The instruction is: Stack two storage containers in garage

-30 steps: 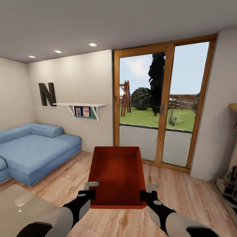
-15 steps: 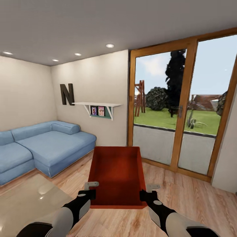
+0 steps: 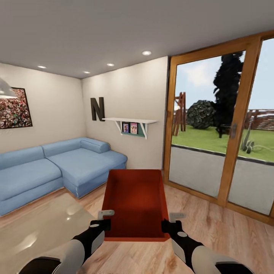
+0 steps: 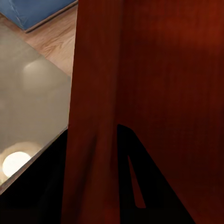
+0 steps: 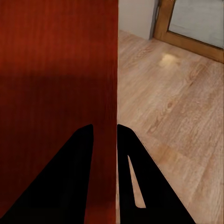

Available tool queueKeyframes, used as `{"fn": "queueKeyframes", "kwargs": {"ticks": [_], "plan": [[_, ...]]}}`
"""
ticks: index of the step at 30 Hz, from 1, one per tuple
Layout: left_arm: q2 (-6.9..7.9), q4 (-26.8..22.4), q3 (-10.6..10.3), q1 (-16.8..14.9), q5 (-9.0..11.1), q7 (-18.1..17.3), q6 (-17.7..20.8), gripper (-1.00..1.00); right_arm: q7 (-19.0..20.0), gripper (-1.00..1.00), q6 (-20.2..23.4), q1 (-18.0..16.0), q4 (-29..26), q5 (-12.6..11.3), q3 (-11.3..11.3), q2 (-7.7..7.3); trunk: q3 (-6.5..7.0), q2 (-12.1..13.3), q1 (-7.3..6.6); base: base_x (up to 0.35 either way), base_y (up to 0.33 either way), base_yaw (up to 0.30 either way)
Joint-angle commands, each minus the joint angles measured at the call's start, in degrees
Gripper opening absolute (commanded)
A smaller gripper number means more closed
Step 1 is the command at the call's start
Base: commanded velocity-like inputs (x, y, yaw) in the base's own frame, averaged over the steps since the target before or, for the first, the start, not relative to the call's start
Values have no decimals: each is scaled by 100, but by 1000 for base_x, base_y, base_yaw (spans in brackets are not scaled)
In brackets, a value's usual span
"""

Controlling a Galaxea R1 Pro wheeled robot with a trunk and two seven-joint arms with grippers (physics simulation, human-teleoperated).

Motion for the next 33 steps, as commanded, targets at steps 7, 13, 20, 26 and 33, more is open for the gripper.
{"fn": "queueKeyframes", "kwargs": {"ticks": [7,13,20,26,33], "plan": [[58,18,16,-3,129,34,3,-100,-17,-100,-277,-8,-11,88,-34,-12,-9,-6,1,0,0,300],[58,18,16,-3,129,34,3,-100,-16,-100,-277,-8,-11,91,-34,-12,-9,-6,1,0,0,300],[58,18,16,-3,129,34,3,-100,-13,-100,-277,-8,-11,88,-34,-12,-9,-6,1,0,0,300],[58,18,16,-3,129,34,3,-100,-12,-100,-277,-8,-11,90,-34,-12,-9,-6,1,0,0,300],[58,18,16,-3,129,34,3,-100,-9,-100,-276,-8,-11,88,-34,-12,-9,-6,1,0,0,300]]}}
